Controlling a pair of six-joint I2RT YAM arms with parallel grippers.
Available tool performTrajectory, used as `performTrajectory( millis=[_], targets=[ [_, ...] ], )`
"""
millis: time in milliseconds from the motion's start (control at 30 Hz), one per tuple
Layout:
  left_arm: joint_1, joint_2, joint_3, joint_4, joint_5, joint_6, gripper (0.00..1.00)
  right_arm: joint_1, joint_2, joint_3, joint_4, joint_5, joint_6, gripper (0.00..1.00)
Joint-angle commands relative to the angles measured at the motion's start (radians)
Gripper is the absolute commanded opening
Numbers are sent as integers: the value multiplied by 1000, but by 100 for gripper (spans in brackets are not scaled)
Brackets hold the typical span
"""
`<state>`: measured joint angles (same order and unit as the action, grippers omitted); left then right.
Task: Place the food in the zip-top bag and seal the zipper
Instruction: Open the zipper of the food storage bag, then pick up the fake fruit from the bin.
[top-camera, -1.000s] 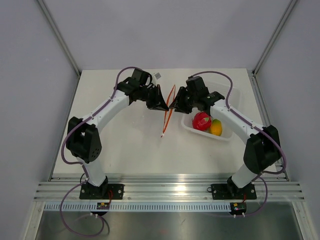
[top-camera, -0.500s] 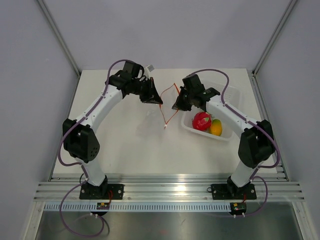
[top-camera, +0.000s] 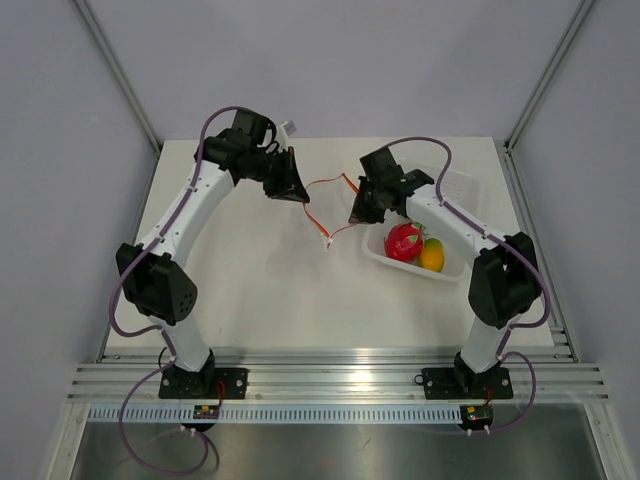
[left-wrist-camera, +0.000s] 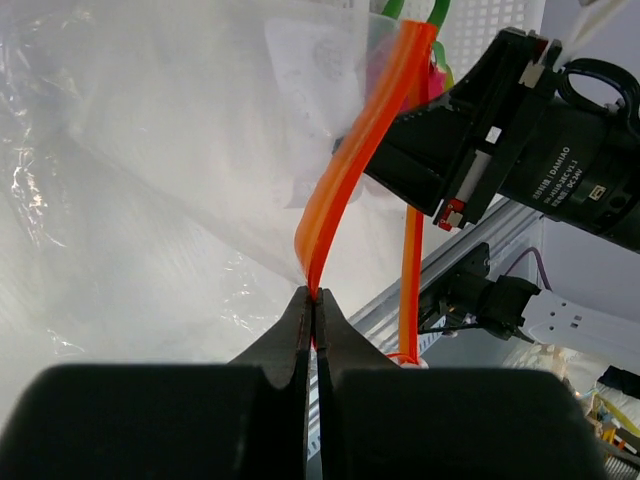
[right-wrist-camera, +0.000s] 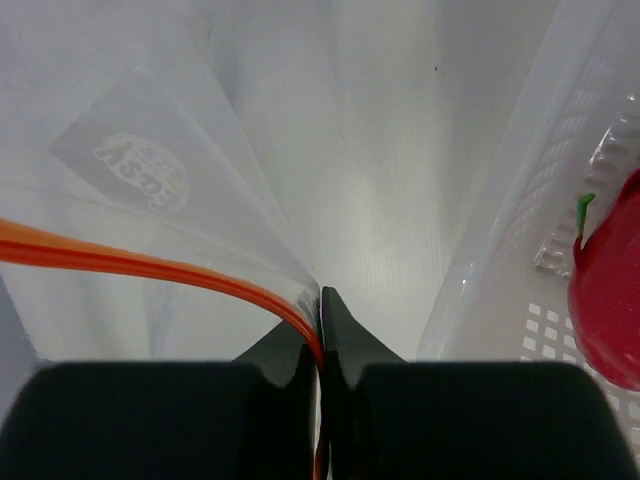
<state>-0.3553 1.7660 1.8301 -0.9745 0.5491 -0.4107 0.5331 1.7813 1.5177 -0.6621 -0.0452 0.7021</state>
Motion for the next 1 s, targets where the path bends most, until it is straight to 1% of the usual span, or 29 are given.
performTrajectory(
  millis=[0,33,67,100,133,200,233,400,433,467,500,533,600,700,833,967],
  targets=[
    [-37,-34,30,51,-43,6,0,8,-11,53,-36,36,-39,12],
    [-48,-31,40,51,-61,10,0,8,-19,53,-37,39,-36,20],
    [-74,-27,52,48,-83,16,0,8,-29,52,-39,39,-36,30],
    [-88,-16,75,31,-145,27,0,8,-40,52,-45,39,-38,37],
    [-102,-10,89,19,-176,33,0,8,-51,45,-42,68,-36,49],
    [-142,7,109,-6,-242,50,0,8,-109,1,-12,70,-35,55],
    [-151,9,116,-10,-253,53,0,8,-132,-16,14,74,-35,60],
    [-172,12,113,-13,-279,56,0,8,-233,-56,4,93,-33,65],
    [-174,13,112,-15,-294,59,0,8,-278,-76,2,140,-29,68],
    [-174,13,112,-18,-301,61,0,7,-308,-99,37,166,-23,69],
    [-174,13,109,-21,-308,62,0,8,-375,-161,65,241,-18,70],
    [-175,16,109,-23,-313,64,0,7,-408,-191,85,281,-9,73],
    [-174,18,109,-24,-324,66,0,-2,-463,-235,104,370,-6,74],
    [-175,26,113,-20,-334,61,0,-30,-470,-243,68,429,0,75],
    [-178,41,142,-24,-344,56,0,-71,-448,-249,32,433,19,77],
    [-183,55,172,-26,-359,53,0,-97,-453,-274,50,407,17,78]
  ],
)
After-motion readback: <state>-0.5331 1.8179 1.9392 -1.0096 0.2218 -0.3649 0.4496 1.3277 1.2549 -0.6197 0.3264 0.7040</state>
